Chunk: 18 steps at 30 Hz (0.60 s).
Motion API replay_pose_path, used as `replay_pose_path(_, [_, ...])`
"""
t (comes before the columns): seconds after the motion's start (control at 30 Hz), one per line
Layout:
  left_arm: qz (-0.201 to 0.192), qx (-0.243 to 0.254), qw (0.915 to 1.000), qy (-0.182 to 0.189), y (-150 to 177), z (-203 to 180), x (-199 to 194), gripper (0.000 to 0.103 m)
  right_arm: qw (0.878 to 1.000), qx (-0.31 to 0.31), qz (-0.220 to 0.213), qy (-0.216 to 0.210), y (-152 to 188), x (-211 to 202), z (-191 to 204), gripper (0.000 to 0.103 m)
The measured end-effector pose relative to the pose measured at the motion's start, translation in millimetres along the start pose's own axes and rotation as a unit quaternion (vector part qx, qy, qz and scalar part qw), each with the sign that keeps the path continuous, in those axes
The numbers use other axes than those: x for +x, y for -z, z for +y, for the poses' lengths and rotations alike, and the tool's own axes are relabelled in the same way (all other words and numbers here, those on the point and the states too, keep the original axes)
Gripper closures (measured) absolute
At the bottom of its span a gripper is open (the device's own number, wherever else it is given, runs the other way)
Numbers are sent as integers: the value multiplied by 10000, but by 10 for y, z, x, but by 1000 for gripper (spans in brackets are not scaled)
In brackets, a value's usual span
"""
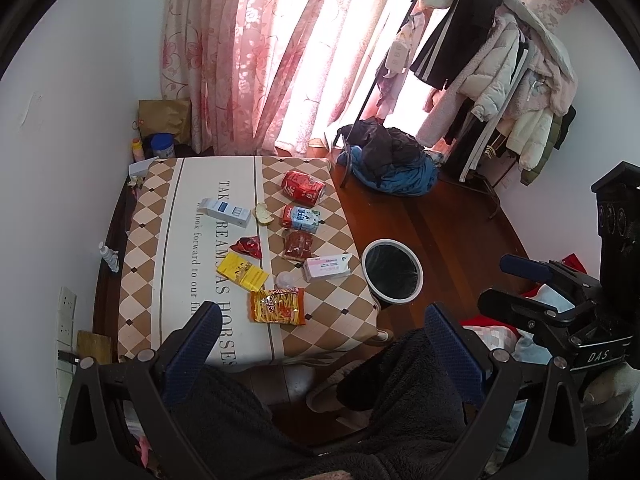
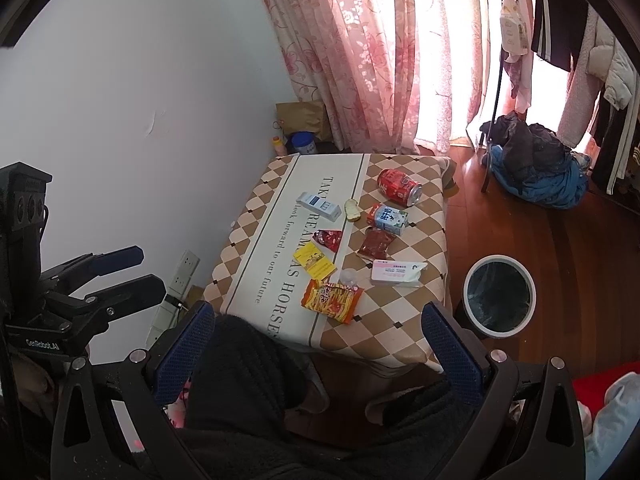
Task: Collect trash
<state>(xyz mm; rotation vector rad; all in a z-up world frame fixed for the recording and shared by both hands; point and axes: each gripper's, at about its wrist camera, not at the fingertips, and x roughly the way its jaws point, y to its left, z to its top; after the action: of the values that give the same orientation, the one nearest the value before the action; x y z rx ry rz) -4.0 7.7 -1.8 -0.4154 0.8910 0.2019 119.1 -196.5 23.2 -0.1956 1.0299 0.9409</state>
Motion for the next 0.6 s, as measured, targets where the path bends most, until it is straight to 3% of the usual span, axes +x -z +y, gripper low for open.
replay_pose_path(0.6, [-7,-9,10000,22,3,20,0,0,10000,-30,-31,8,-41,-32,13,0])
